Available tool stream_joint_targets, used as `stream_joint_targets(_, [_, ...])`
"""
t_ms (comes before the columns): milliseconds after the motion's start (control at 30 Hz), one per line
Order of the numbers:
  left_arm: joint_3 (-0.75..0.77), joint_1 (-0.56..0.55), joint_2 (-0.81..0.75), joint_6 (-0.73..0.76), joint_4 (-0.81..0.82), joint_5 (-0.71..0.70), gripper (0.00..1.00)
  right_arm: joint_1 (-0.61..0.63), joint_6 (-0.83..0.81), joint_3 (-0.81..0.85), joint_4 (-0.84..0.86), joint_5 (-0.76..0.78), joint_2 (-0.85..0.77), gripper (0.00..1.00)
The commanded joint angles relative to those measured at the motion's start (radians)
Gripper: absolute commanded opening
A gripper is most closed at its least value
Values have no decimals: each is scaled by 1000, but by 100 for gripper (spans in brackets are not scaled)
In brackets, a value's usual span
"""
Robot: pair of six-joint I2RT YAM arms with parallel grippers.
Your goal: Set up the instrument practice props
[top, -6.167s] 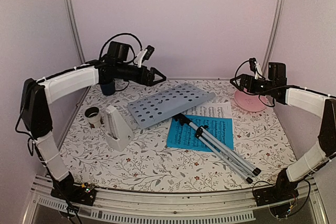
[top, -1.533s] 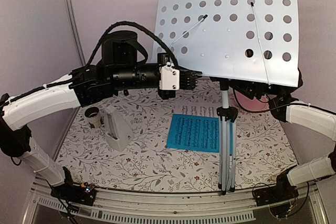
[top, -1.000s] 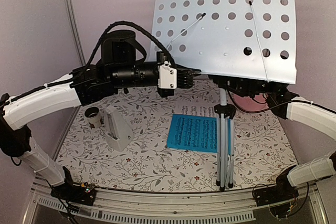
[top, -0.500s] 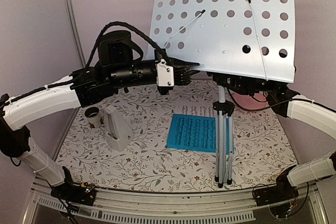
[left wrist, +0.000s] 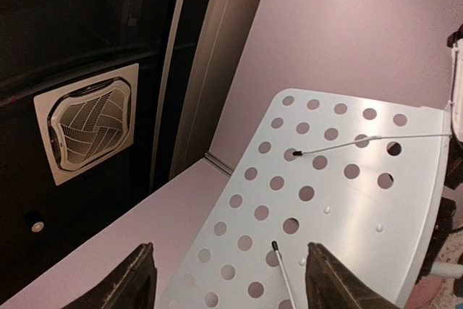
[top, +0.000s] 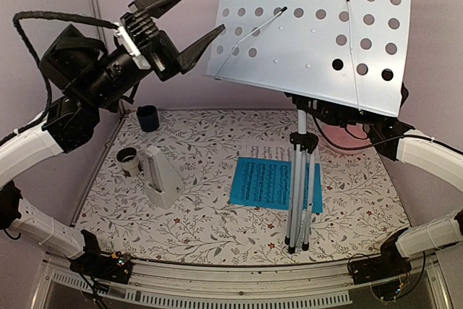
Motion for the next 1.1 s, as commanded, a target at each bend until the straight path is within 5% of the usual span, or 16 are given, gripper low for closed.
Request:
stream_joint_targets(0, [-143, 4, -109, -222, 157, -111, 70, 1, -34, 126, 162, 132, -53, 0])
stream_joint_targets(267, [-436, 26, -214, -559, 102, -248, 62, 1, -19, 133, 318, 204, -19, 0])
stream_joint_targets(500, [-559, 145, -108, -854, 58, -5, 52, 2, -6, 231, 408, 109, 62, 0])
stream_joint_targets(833, [-593, 176, 128, -1001, 281, 270, 15, 18, 101, 296, 508, 39, 118, 0])
stream_joint_targets(1067, [-552, 95, 257, -1032, 338, 278, 1, 49, 74, 320, 467, 8, 126, 0])
